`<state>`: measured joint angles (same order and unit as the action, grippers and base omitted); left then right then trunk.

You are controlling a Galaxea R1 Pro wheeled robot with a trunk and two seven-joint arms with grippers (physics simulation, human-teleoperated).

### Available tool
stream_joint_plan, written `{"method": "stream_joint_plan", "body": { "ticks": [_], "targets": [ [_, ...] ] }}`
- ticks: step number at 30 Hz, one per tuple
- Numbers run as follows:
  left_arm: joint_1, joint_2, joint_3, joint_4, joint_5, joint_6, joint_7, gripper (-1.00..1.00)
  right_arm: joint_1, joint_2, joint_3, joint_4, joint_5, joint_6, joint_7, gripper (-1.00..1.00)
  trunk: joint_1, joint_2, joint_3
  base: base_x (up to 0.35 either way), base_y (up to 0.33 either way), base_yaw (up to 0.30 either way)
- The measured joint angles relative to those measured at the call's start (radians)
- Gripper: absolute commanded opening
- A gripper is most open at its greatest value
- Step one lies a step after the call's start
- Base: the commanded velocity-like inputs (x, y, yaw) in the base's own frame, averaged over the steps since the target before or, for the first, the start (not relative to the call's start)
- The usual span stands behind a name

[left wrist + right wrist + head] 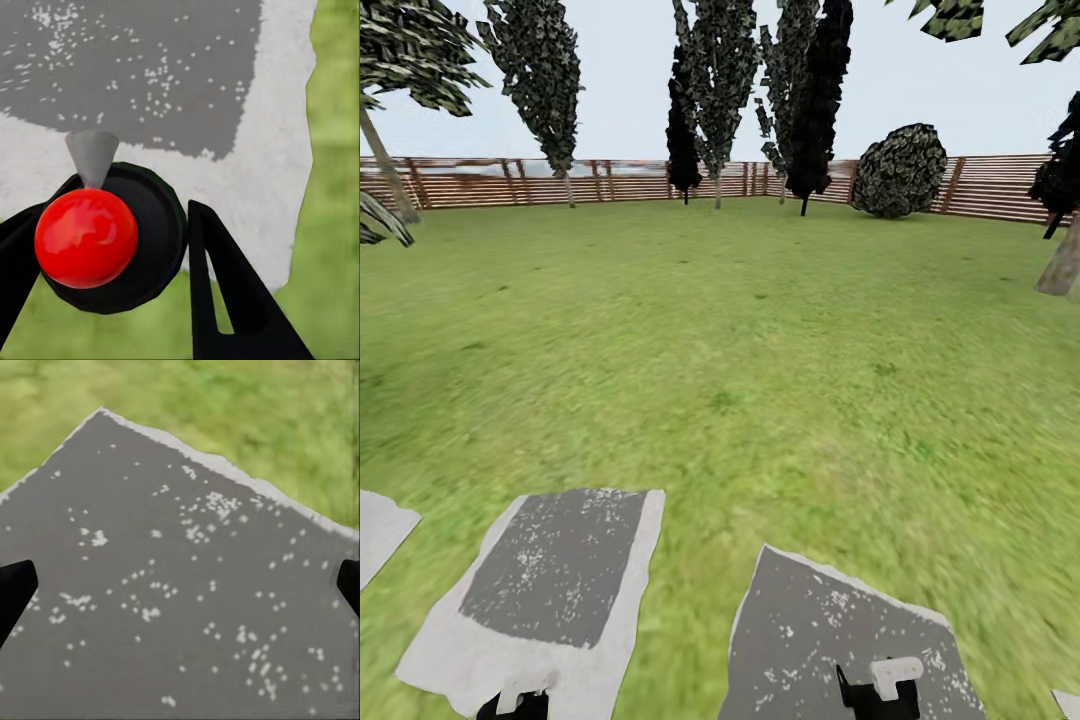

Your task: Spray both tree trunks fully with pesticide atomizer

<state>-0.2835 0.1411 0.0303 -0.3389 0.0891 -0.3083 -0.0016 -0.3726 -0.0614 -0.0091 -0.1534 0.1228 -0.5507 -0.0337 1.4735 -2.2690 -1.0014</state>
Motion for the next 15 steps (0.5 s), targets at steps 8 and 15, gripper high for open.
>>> {"method": "stream_joint_plan", "body": {
  "ticks": [8, 15],
  "targets": [
    [0.0, 0.0, 0.0, 0.0, 0.0, 0.001, 0.0, -1.0, 0.0, 0.0, 0.0, 0.0, -0.001, 0.0, 0.0, 1.0, 0.0, 0.0, 0.0, 0.24, -0.187, -0.3],
    [0.0, 0.002, 0.001, 0.0, 0.001, 0.003, 0.002, -1.0, 0.0, 0.0, 0.0, 0.0, 0.0, 0.0, 0.0, 1.0, 0.0, 0.0, 0.0, 0.182, -0.121, -0.3]
  ]
}}
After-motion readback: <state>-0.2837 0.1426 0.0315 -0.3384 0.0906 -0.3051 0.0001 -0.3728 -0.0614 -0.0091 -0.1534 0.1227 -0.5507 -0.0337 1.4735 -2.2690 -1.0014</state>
